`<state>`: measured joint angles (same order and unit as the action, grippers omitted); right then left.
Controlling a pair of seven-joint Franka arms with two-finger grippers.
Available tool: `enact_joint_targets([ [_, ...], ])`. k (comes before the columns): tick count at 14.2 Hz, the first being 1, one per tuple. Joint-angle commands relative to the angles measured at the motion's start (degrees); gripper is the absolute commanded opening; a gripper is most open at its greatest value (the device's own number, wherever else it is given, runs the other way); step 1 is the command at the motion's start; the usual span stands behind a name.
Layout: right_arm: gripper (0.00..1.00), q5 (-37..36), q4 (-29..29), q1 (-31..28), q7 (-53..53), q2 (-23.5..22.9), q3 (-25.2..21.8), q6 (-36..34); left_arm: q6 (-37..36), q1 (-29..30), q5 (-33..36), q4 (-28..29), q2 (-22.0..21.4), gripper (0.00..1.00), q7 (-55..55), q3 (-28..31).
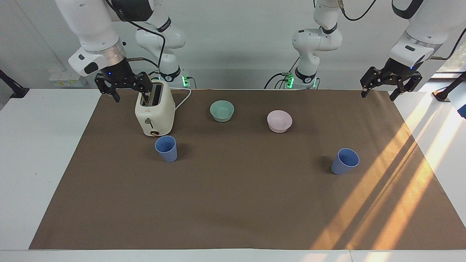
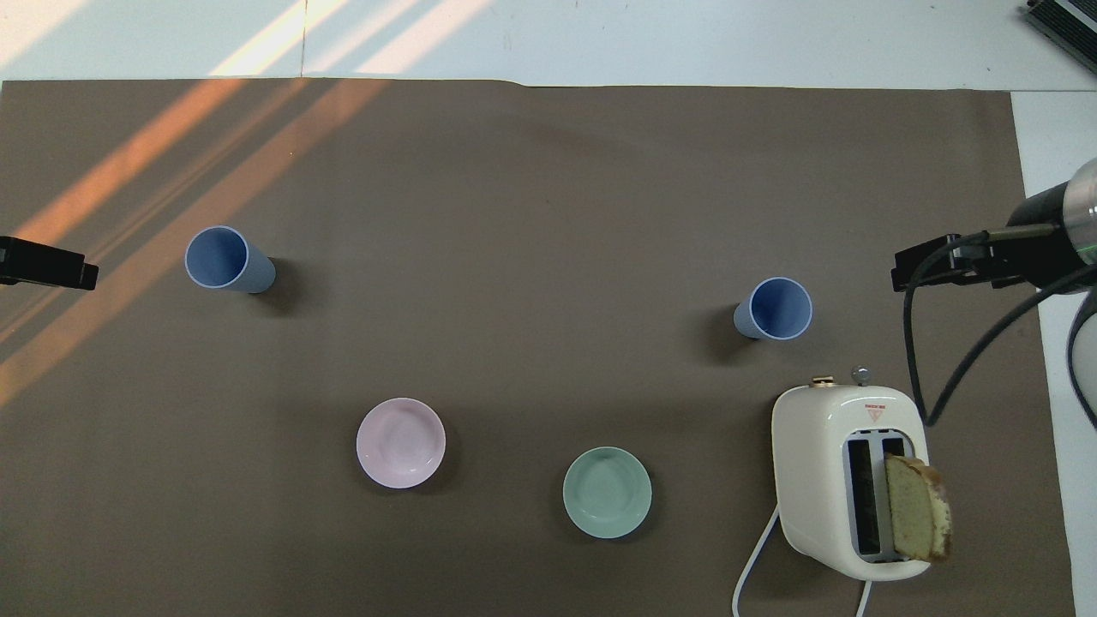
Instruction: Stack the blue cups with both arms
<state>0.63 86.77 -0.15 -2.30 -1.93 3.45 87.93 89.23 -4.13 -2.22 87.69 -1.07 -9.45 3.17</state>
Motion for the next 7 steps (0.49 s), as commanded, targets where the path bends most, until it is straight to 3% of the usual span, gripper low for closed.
enact_joint_targets([
  [1, 1.0, 0.07, 0.25, -0.2, 1.42, 0.26, -0.11, 0.4, 0.95, 0.26, -0.07, 2.4, -1.83, 1.0, -0.39, -0.01],
  [7, 1.0, 0.07, 0.25, -0.2, 1.42, 0.17, -0.11, 0.4, 1.13, 0.26, -0.07, 2.75, -2.18, 1.0, -0.39, -0.01],
])
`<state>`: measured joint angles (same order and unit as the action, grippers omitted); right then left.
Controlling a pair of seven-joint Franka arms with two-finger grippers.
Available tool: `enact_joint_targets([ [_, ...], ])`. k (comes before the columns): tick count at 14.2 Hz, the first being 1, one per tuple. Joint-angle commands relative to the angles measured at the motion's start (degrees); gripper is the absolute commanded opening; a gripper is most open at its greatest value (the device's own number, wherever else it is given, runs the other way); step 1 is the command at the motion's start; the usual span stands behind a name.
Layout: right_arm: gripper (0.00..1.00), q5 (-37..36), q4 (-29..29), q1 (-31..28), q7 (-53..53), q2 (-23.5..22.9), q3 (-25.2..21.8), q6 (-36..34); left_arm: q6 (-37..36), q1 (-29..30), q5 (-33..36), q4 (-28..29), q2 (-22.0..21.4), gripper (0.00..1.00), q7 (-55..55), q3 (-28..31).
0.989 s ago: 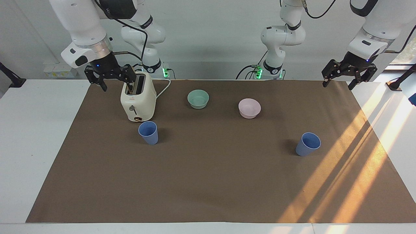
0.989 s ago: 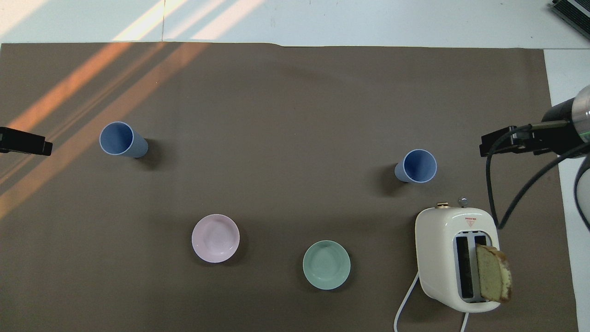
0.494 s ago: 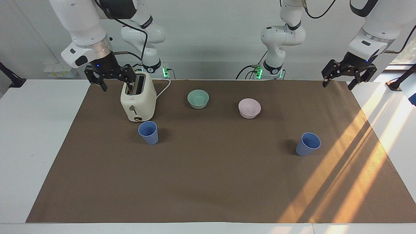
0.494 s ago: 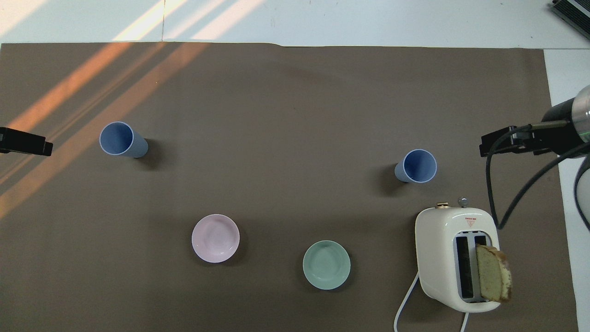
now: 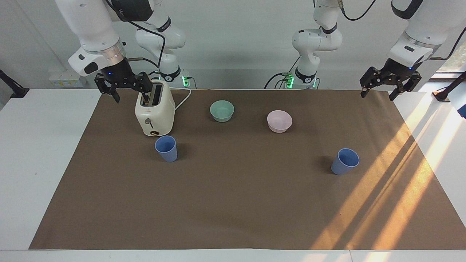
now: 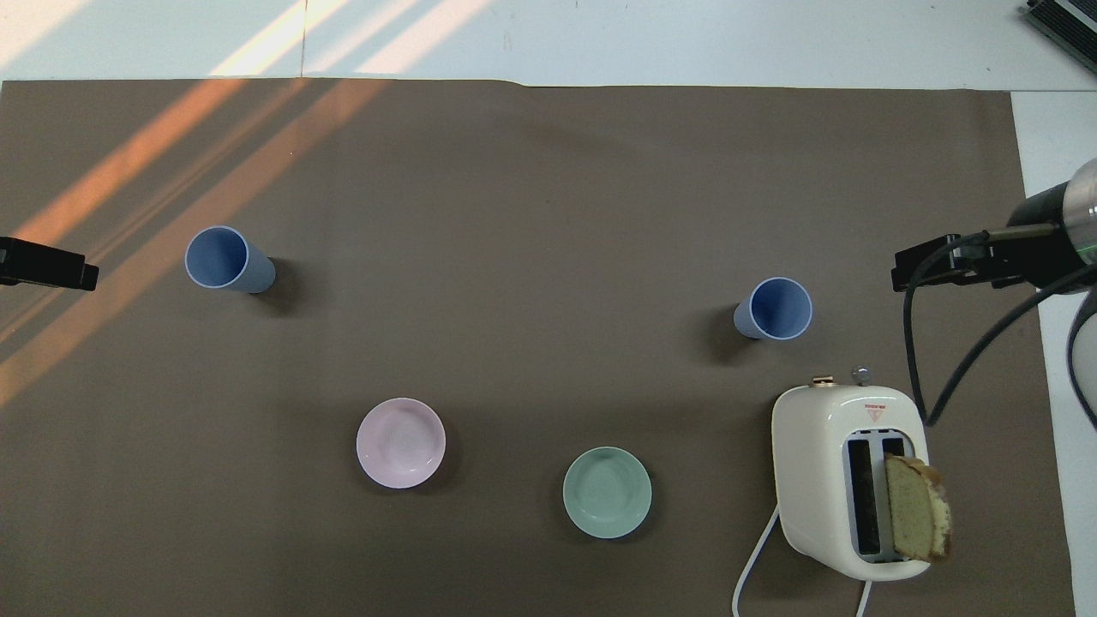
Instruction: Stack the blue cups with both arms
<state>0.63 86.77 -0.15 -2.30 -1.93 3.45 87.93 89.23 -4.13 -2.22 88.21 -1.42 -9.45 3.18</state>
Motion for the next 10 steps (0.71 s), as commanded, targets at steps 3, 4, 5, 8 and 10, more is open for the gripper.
enact_joint_targets([
  [3, 1.0, 0.07, 0.25, -0.2, 1.42, 0.26, -0.11, 0.4, 1.12, 0.18, -0.07, 2.05, -1.75, 1.0, -0.13, -0.01],
  [4, 1.0, 0.07, 0.25, -0.2, 1.42, 0.26, -0.11, 0.49, 1.04, 0.0, -0.07, 2.05, -1.75, 1.0, -0.21, -0.1],
  [5, 1.0, 0.07, 0.25, -0.2, 1.42, 0.26, -0.11, 0.4, 0.43, -0.26, -0.07, 2.05, -1.84, 1.0, -0.39, -0.1],
  [8, 1.0, 0.07, 0.25, -0.2, 1.42, 0.26, -0.11, 0.49, 1.21, 0.17, -0.07, 2.05, -1.75, 1.0, -0.39, -0.01],
  [10, 1.0, -0.01, 0.25, -0.2, 1.42, 0.26, -0.11, 0.49, 1.56, 0.18, -0.15, 2.05, -1.66, 1.0, -0.39, -0.1],
])
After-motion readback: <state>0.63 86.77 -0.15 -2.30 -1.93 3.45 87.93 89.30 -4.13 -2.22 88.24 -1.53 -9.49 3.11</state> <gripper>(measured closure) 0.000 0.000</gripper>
